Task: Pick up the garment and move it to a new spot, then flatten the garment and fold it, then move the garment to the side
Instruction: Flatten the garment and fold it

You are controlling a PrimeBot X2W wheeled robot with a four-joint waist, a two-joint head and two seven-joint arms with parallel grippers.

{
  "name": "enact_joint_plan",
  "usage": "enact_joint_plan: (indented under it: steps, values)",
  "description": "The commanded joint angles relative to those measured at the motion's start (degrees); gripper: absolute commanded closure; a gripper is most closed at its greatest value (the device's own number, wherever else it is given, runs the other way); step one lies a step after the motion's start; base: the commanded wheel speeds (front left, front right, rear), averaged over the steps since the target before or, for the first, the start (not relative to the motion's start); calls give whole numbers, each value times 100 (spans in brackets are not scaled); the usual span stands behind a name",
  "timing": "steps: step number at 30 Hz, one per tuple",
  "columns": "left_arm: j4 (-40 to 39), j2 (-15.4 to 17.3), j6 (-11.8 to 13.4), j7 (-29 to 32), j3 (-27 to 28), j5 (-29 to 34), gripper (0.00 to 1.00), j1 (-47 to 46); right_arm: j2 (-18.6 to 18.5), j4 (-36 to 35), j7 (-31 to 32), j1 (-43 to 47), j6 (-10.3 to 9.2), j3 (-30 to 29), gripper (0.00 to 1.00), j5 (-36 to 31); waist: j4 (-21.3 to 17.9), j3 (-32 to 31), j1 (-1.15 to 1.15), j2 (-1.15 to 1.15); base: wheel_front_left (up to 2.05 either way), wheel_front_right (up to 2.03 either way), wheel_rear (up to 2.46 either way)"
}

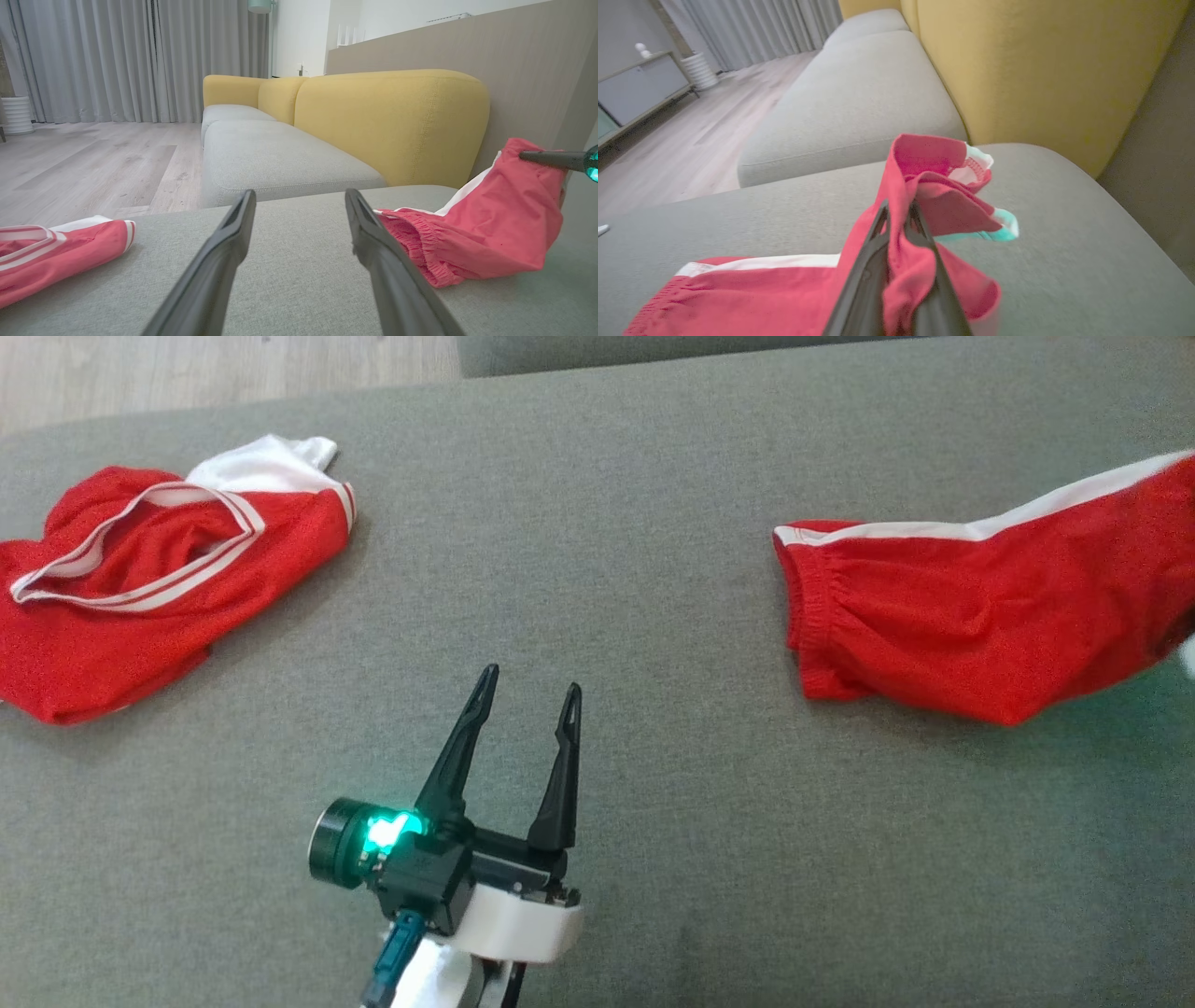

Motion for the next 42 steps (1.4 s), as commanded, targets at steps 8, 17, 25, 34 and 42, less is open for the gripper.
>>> enact_joint_plan:
  steps: [8,17,25,34,42]
  values:
    - [-170,-17,-32,-29,235,6,0,60,416,-1131,-78,152,37,375,100,-416,154,-170,1,0,0,0,0]
    - [-138,-17,-49,-29,231,-64,0,57,1436,-1371,444,264,37,871,86,-506,260,-153,1,0,0,0,0]
    - [-125,-17,28,-29,280,-192,0,183,1602,-1758,24,816,37,1051,0,-572,217,-382,1,0,0,0,0]
    - [-202,-17,63,-29,328,-219,0,328,913,-1733,-366,1434,37,228,100,-1214,357,-480,1,0,0,0,0]
    - [-218,-17,70,-29,208,-287,0,207,847,-1016,291,1161,37,119,100,-969,706,-286,1,0,0,0,0]
